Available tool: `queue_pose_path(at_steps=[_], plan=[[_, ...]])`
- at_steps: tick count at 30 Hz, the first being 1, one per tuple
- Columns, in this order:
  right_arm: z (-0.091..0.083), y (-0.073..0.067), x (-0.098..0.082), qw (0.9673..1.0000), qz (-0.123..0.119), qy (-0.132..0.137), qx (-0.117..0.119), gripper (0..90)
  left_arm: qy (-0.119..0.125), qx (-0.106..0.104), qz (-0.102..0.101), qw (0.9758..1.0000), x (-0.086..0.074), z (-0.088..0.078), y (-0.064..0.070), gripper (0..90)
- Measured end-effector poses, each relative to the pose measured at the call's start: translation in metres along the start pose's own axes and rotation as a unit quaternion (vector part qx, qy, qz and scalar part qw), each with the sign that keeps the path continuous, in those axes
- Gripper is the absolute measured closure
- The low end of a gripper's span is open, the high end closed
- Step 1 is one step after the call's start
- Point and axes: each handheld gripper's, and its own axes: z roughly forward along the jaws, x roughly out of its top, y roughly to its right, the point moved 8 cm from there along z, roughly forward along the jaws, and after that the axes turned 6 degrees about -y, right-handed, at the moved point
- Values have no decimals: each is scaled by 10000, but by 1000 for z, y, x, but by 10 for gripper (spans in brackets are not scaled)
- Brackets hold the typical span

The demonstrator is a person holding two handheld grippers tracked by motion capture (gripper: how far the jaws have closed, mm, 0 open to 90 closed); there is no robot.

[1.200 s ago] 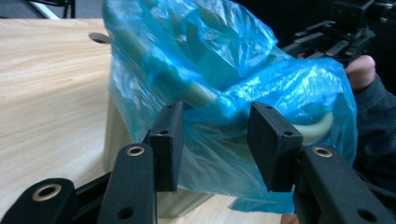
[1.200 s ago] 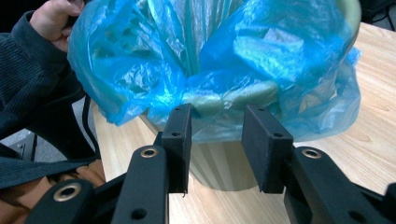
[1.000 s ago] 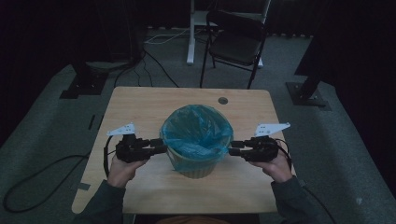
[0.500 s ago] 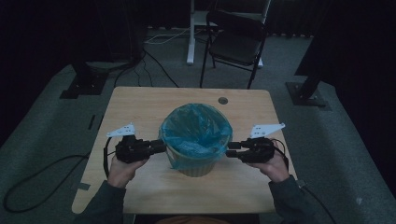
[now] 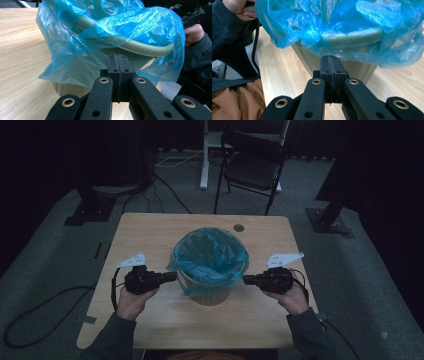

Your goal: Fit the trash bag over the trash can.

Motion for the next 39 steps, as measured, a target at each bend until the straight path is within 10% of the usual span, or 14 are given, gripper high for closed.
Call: queue_pose_path(at_steps=[6,17,39], plan=[[-3,0,-2,10000,22,23,-34,889,276,83,50,9996,9,-11,5,767],[-6,-2,2,9999,-6,124,-34,541,159,333,267,9990,17,-3,6,436],[4,4,11,9986,-204,-12,-494,564,-192,1041,525,9930,10,7,-10,440]])
